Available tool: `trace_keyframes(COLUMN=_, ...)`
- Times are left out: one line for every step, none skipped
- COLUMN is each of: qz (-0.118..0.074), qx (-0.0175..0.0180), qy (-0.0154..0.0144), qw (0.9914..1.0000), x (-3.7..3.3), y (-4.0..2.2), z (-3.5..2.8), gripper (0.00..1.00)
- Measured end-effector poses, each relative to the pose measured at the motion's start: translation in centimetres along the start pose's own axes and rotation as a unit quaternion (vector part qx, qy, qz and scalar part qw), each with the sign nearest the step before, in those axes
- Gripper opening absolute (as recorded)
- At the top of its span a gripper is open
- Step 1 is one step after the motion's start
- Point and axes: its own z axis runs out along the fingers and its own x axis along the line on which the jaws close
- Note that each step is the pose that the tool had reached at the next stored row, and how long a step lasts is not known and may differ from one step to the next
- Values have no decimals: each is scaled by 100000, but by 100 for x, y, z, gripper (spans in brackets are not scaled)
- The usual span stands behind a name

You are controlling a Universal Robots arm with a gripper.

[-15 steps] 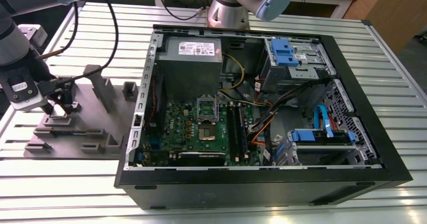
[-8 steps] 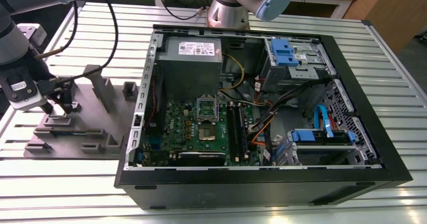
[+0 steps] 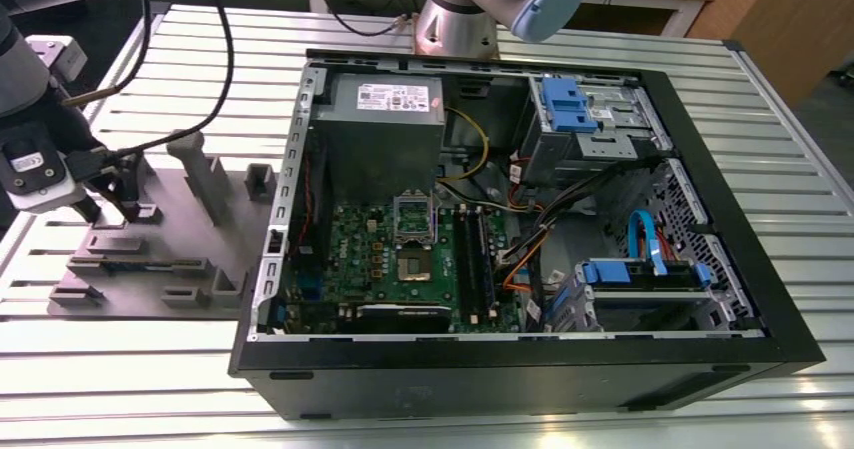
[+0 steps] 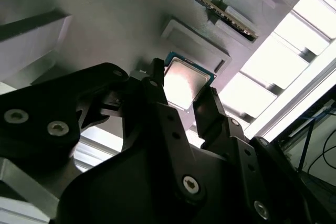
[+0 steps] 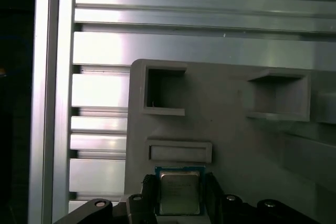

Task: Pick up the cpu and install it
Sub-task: 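Pick up the cpu and move it towards the insertion slot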

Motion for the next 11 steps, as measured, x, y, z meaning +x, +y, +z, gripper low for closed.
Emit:
trace_keyframes(qz=0, qx=0, qy=-2, qw=100000, x=0, y=0, z=-17, gripper=47)
trace_keyframes(qz=2, qx=-4, qy=-2, qw=100000, x=-1, y=1, z=-32, gripper=47)
trace_keyframes(qz=-1, qx=-3, qy=-6, qw=100000, x=-1, y=1, z=-49, gripper=47)
trace_keyframes(qz=2, qx=-1, qy=-1, qw=100000, x=-2, y=1, z=-61, gripper=47)
trace_keyframes(qz=-2, qx=-7, qy=-9, qw=100000, x=-2, y=1, z=-62, gripper=47)
trace_keyframes(qz=-2, qx=-8, qy=-9, qw=100000, x=-2, y=1, z=-62, gripper=47)
trace_keyframes(qz=0, qx=-12, qy=-15, qw=100000, x=-2, y=1, z=-61, gripper=47)
trace_keyframes(qz=1, qx=-9, qy=-8, qw=100000, x=-2, y=1, z=-62, gripper=47)
trace_keyframes(qz=-1, qx=-9, qy=-7, qw=100000, x=-2, y=1, z=-62, gripper=47)
trace_keyframes(qz=-1, qx=-8, qy=-6, qw=100000, x=-2, y=1, z=-64, gripper=47)
trace_keyframes(qz=0, qx=1, qy=12, qw=100000, x=-2, y=1, z=-70, gripper=47)
